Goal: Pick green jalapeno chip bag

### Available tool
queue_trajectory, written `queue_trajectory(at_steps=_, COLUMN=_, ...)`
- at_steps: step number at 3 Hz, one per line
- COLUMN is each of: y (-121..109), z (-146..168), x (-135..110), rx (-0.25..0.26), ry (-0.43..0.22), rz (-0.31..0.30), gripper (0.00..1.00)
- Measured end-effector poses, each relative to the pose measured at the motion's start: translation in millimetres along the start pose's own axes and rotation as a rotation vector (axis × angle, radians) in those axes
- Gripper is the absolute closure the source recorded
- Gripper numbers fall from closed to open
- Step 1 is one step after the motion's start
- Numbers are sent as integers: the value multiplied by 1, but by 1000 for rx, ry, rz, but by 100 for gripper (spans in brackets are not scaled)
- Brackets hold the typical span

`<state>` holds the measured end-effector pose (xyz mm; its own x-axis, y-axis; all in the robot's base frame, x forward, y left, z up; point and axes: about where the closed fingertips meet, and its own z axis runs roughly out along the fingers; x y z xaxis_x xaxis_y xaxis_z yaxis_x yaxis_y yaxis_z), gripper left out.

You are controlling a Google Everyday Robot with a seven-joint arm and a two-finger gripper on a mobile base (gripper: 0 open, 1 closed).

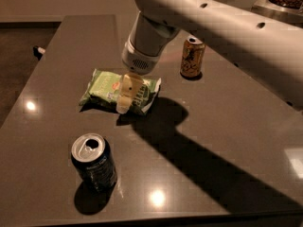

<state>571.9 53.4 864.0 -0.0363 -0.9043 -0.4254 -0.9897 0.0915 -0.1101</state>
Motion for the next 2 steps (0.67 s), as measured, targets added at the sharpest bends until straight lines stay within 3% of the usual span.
queue_trajectory(at_steps=2, y=-2, z=3, x=0, rx=-25, ry=9, rz=-5, gripper=40)
